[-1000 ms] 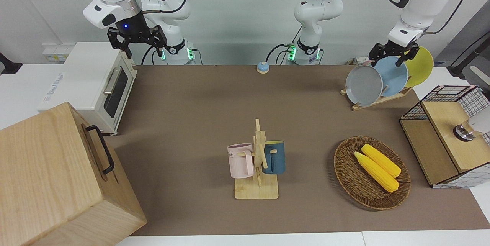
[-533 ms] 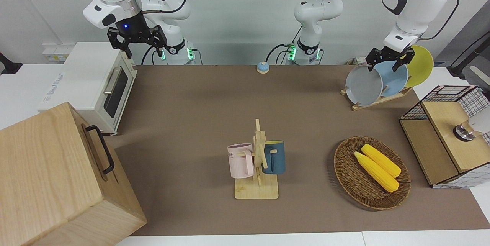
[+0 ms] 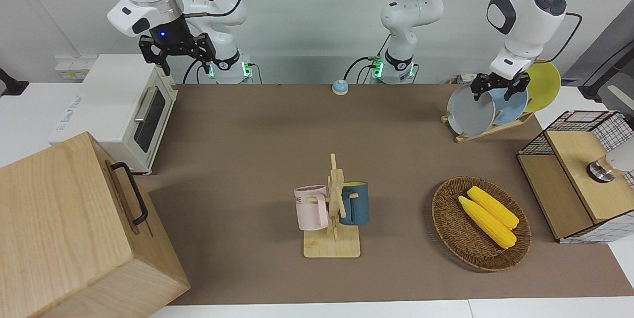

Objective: Pick gray plate from low plate rack and place it on table with left arm

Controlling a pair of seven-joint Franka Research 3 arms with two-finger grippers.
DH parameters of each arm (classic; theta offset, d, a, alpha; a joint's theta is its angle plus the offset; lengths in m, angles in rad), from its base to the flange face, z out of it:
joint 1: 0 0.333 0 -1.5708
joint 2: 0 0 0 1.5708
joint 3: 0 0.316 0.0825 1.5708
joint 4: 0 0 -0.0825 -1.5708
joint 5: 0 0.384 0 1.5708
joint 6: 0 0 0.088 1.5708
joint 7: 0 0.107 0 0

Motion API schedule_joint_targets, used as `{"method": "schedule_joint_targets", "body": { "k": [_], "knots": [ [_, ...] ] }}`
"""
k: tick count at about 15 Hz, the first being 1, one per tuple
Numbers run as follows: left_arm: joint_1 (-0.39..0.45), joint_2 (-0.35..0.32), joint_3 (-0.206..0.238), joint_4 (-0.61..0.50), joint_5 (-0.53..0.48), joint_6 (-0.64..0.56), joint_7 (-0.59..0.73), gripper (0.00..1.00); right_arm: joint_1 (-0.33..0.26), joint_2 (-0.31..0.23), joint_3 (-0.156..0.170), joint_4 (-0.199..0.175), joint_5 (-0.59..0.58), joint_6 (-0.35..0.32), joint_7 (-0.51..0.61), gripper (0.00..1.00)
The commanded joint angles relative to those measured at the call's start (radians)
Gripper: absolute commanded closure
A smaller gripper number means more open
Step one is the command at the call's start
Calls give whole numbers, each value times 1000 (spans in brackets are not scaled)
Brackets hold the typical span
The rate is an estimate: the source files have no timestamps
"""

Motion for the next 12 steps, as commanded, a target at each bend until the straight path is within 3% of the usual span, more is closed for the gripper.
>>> {"method": "schedule_joint_targets", "body": {
  "k": [1,6,12],
  "knots": [
    [6,-17,-1,-46,16,48,-1,5,-7,-2,7,6,7,-14,0,13],
    [6,-17,-1,-58,32,66,-4,21,-7,-2,5,6,7,-14,0,11],
    [6,-20,-1,-66,37,66,-4,579,-7,-2,7,6,7,-14,0,13]
  ]
}}
